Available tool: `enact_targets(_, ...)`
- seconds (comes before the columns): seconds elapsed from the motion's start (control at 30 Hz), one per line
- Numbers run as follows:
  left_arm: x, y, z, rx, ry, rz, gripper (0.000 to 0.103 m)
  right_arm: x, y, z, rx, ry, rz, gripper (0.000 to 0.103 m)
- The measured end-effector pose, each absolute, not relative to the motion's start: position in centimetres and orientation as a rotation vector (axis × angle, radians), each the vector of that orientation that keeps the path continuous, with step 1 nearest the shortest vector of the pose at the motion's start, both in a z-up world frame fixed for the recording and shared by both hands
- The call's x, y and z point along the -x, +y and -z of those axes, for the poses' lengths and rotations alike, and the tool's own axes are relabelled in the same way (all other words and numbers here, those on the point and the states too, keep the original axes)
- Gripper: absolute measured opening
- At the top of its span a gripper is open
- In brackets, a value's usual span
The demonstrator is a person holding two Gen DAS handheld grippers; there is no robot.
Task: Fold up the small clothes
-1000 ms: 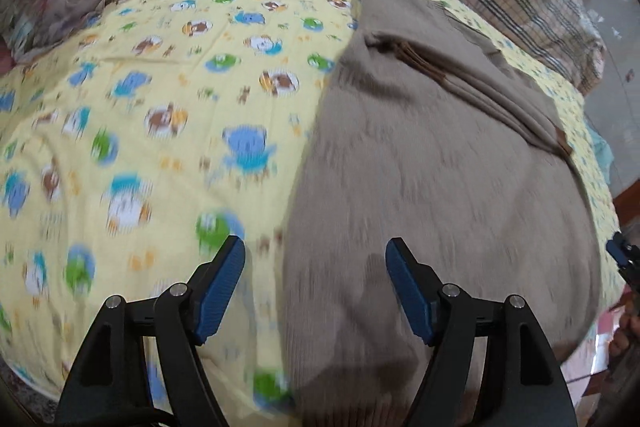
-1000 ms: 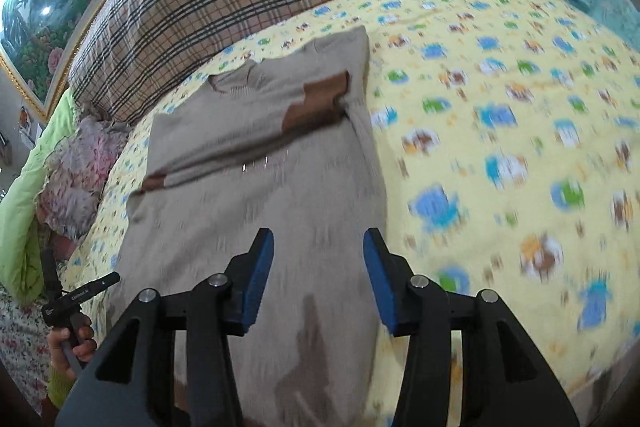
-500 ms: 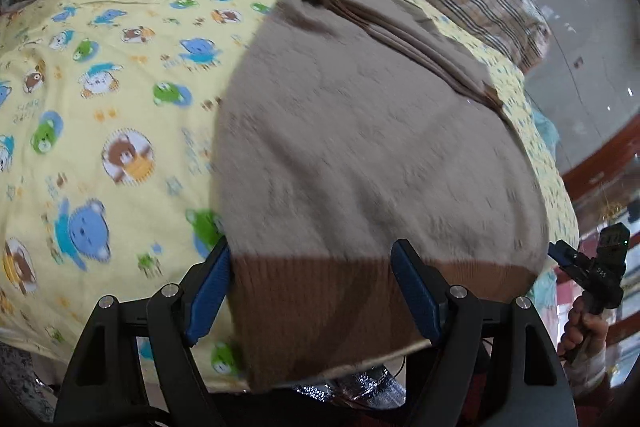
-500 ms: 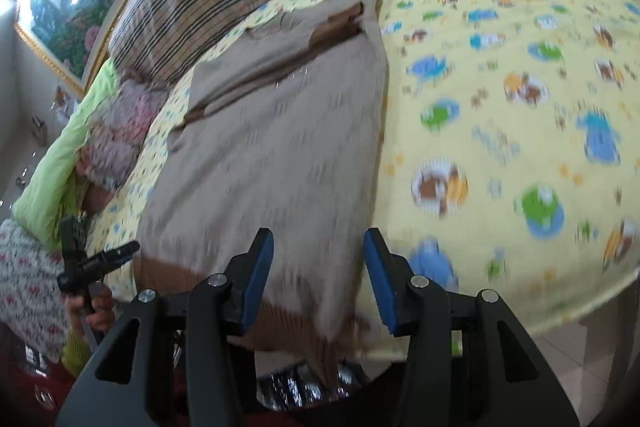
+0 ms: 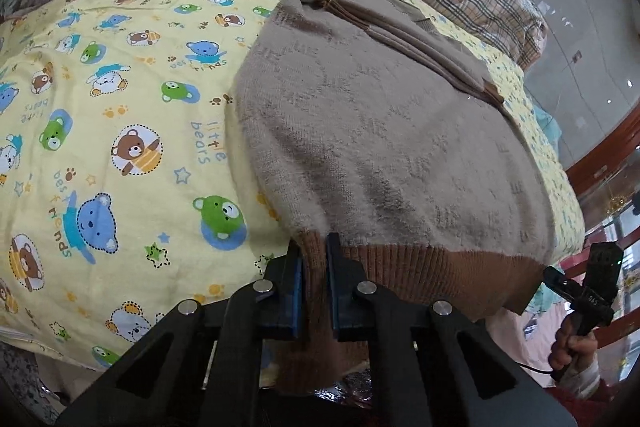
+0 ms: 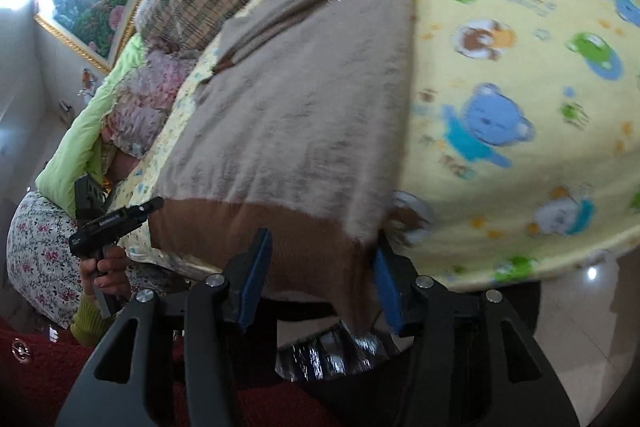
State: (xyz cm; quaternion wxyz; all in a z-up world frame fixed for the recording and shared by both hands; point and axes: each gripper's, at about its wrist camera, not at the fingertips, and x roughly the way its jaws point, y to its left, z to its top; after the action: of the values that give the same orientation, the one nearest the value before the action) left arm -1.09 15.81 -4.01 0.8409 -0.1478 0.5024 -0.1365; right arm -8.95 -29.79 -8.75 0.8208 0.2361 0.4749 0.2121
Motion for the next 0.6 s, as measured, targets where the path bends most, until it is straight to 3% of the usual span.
enact_targets(0.07,1.2,15.9,3.9,0.303,1.06,0.291,0.009,9.1,-29.7,8.3,-0.48,0.985,-0.46,0.019)
enact_targets(0.33,0.7,17.4,4.9,0.416,1.127,0.317,0.019,8.6,-30.0,10.4,-0.55,1.029,-0.488,0.018)
enact_targets(0.47,0.5,16.9,5.0,0.396,1.111,0.321,0.012,8.5,-29.1,11.1,-0.561,1.034,-0.518,0.018)
enact_targets(0.6,1.0,16.4,4.0,0.38,1.059,0.335,0.007,8.5,-28.8,9.8,-0.532,1.016,-0.566,0.009)
